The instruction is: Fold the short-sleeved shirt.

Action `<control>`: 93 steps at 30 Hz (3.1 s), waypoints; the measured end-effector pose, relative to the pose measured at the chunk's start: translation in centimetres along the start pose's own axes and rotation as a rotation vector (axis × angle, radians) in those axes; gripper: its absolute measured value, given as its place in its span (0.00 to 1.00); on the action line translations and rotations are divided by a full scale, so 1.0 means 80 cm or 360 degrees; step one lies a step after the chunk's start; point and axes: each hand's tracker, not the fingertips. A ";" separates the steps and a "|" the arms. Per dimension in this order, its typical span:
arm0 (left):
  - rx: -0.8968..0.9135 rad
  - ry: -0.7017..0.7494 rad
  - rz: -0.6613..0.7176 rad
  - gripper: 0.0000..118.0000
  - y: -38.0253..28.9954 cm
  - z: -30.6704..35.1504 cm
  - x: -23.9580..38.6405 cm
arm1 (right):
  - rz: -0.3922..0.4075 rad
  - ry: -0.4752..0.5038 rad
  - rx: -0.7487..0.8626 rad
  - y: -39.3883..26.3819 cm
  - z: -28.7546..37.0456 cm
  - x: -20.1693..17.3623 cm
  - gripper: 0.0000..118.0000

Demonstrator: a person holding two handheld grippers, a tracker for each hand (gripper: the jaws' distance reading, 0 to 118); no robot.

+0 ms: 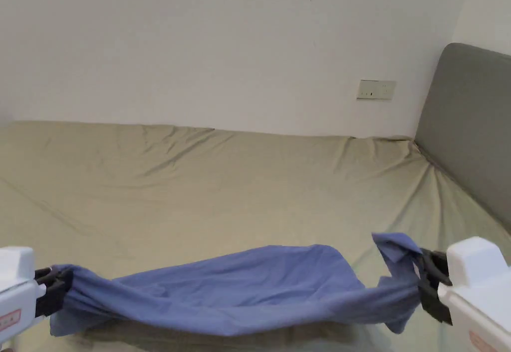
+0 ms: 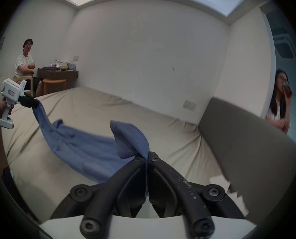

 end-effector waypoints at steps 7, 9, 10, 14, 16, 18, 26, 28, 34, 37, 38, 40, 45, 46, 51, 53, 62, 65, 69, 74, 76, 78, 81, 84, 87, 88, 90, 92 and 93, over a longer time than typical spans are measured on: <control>-0.0136 -0.0044 -0.0087 0.01 -0.121 0.078 0.023 | -0.0165 0.0073 -0.0301 -0.150 0.099 -0.056 0.02; -0.0149 -0.0028 -0.0072 0.01 -0.146 0.094 0.024 | -0.0244 0.0047 -0.0375 -0.177 0.119 -0.064 0.02; -0.0209 -0.0042 -0.0075 0.01 -0.157 0.098 0.025 | -0.0278 0.0053 -0.0423 -0.185 0.128 -0.069 0.02; -0.0261 -0.0021 -0.0008 0.01 -0.199 0.106 0.012 | -0.0392 0.0000 -0.0484 -0.218 0.146 -0.074 0.02; -0.0304 -0.0003 0.0107 0.01 -0.212 0.108 0.004 | -0.0462 0.0020 -0.0526 -0.228 0.152 -0.074 0.02; -0.0303 0.0000 0.0148 0.01 -0.218 0.112 0.001 | -0.0442 0.0018 -0.0539 -0.231 0.155 -0.079 0.02; -0.0360 0.0012 0.0075 0.47 -0.236 0.089 -0.004 | -0.0391 0.0038 -0.0699 -0.265 0.120 -0.085 0.16; -0.0368 0.0029 0.0111 0.78 -0.236 0.091 -0.007 | -0.0421 0.0006 -0.0818 -0.269 0.113 -0.080 0.55; 0.0080 -0.0015 0.0266 0.91 -0.180 0.191 0.012 | -0.0520 -0.0164 -0.0421 -0.192 0.166 -0.066 0.99; 0.0382 -0.0017 0.0183 0.89 -0.165 0.243 0.038 | -0.0554 -0.0153 -0.0045 -0.134 0.198 -0.084 0.99; 0.0448 -0.0015 0.0161 0.78 -0.162 0.255 0.045 | -0.0555 -0.0146 0.0043 -0.119 0.204 -0.093 0.97; 0.0545 -0.0039 0.0123 0.37 -0.152 0.278 0.063 | -0.0545 -0.0055 0.0166 -0.092 0.213 -0.108 0.71; 0.0545 -0.0014 0.0166 0.00 -0.143 0.287 0.099 | -0.0555 -0.0007 0.0241 -0.066 0.209 -0.140 0.00; 0.0518 -0.0058 0.0157 0.00 -0.143 0.285 0.101 | -0.0548 0.0036 0.0249 -0.065 0.206 -0.142 0.00; 0.0466 0.0005 0.0183 0.00 -0.136 0.272 0.099 | -0.0583 0.0094 0.0184 -0.065 0.187 -0.147 0.00; 0.0443 0.0010 0.0186 0.00 -0.127 0.262 0.090 | -0.0584 0.0107 0.0164 -0.067 0.182 -0.148 0.00; 0.0030 -0.0060 0.0395 0.00 -0.010 0.020 -0.039 | -0.0612 0.0208 -0.0028 -0.076 0.147 -0.149 0.00; -0.0234 -0.0022 0.0525 0.00 0.012 -0.104 -0.084 | -0.0671 0.0237 -0.0098 -0.082 0.133 -0.151 0.00; -0.0525 0.0183 0.0632 0.00 0.005 -0.210 -0.123 | -0.0658 0.0234 -0.0149 -0.079 0.120 -0.153 0.00; -0.0621 0.0232 0.0547 0.67 0.005 -0.256 -0.128 | -0.0627 0.0225 -0.0172 -0.074 0.109 -0.155 0.00; -0.0593 0.0280 0.0501 0.97 0.006 -0.269 -0.128 | -0.0615 0.0242 -0.0192 -0.073 0.102 -0.155 0.00; -0.0663 0.0262 0.0444 0.84 0.004 -0.284 -0.127 | -0.0605 0.0248 -0.0204 -0.075 0.097 -0.158 0.00; -0.0756 0.0251 0.0413 0.60 -0.001 -0.300 -0.123 | -0.0599 0.0255 -0.0226 -0.078 0.093 -0.164 0.00; -0.0831 0.0310 0.0343 0.43 -0.014 -0.310 -0.115 | -0.0607 0.0261 -0.0247 -0.081 0.091 -0.166 0.00; -0.0848 0.0298 0.0355 0.00 -0.023 -0.304 -0.104 | -0.0620 0.0258 -0.0270 -0.083 0.088 -0.163 0.00; -0.0752 0.0333 0.0364 0.00 -0.020 -0.297 -0.099 | -0.0619 0.0258 -0.0271 -0.083 0.087 -0.161 0.00; -0.0726 0.0247 0.0349 0.00 -0.017 -0.294 -0.097 | -0.0605 0.0253 -0.0271 -0.083 0.080 -0.154 0.00; -0.0720 0.0231 0.0360 0.00 -0.014 -0.286 -0.092 | -0.0638 0.0288 -0.0273 -0.080 0.064 -0.140 0.00; -0.0711 0.0207 0.0343 0.00 -0.010 -0.278 -0.093 | -0.0660 0.0306 -0.0262 -0.076 0.053 -0.131 0.00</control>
